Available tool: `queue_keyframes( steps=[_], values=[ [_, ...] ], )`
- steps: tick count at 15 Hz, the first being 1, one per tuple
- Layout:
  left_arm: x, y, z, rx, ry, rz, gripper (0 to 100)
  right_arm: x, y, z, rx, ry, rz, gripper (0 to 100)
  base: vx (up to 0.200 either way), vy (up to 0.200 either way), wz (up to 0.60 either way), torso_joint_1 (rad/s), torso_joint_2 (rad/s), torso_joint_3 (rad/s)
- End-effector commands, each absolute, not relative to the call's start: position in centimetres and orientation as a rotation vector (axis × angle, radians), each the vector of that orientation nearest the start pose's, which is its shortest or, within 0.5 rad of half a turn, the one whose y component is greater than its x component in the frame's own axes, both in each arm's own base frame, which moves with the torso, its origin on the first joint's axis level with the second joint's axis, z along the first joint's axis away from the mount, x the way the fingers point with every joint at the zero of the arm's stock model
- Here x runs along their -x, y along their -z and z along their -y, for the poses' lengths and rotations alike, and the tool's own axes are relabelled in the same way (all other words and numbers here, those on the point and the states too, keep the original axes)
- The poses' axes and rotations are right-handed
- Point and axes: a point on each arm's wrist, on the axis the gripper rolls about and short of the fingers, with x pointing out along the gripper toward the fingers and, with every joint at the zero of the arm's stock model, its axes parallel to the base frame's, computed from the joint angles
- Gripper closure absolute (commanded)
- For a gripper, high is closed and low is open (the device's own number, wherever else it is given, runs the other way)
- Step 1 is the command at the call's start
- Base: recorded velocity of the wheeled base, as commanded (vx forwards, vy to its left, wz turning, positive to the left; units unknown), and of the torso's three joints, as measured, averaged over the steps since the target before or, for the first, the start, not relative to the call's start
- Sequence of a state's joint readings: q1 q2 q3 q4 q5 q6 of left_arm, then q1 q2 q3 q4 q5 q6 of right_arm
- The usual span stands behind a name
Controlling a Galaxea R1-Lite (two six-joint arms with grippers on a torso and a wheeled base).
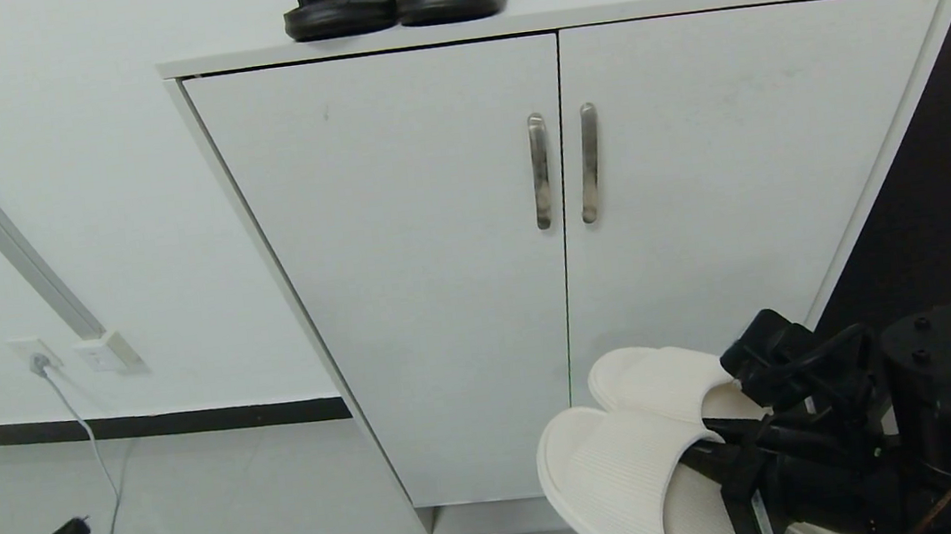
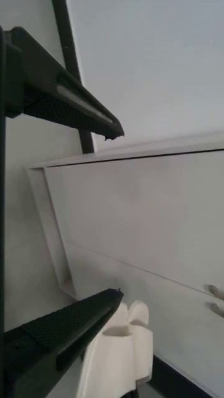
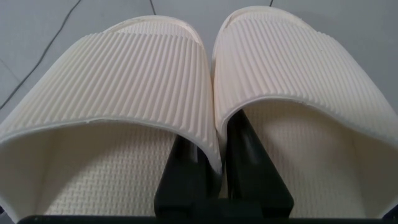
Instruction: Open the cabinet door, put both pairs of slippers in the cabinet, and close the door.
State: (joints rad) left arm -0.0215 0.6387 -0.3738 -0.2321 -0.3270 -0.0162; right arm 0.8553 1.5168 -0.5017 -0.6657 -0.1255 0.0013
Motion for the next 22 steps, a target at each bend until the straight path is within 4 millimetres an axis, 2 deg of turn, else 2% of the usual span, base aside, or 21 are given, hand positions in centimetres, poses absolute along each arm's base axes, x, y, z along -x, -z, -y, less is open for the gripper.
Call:
queue_keyframes(
  steps=[1,3,7,9,11,15,19,22],
  values=[
    [-7.9,-21.6,1.3,0.027,0.406,-0.088,0,-15.8,-15.4,-17.8,0.17,-0.722,-0.321,100,0.0,0.0,0.0,0.0,0.0,0.0],
    [-9.1,-22.6,2.2,0.026,0.49,-0.097,0,-15.9,-15.2,-17.9,0.175,-0.723,-0.33,100,0.0,0.0,0.0,0.0,0.0,0.0],
    [-11.9,-22.4,4.6,0.026,0.637,-0.177,0,-15.9,-15.3,-18.0,0.171,-0.724,-0.329,100,0.0,0.0,0.0,0.0,0.0,0.0],
    [-12.8,-22.9,6.3,0.028,0.694,-0.164,0,-15.9,-15.3,-18.0,0.171,-0.724,-0.329,100,0.0,0.0,0.0,0.0,0.0,0.0],
    [-13.8,-24.2,9.4,0.057,0.756,-0.154,0,-15.9,-15.3,-18.0,0.171,-0.723,-0.328,100,0.0,0.0,0.0,0.0,0.0,0.0],
    [-16.7,-26.0,13.8,0.057,0.867,-0.157,0,-15.9,-15.3,-18.0,0.169,-0.722,-0.33,100,0.0,0.0,0.0,0.0,0.0,0.0],
    [-19.5,-26.9,17.6,0.089,1.019,-0.162,0,-15.9,-15.3,-18.0,0.167,-0.722,-0.331,100,0.0,0.0,0.0,0.0,0.0,0.0],
    [-22.2,-26.5,20.0,0.107,1.145,-0.203,0,-15.9,-15.2,-18.0,0.169,-0.722,-0.333,100,0.0,0.0,0.0,0.0,0.0,0.0]
  ],
)
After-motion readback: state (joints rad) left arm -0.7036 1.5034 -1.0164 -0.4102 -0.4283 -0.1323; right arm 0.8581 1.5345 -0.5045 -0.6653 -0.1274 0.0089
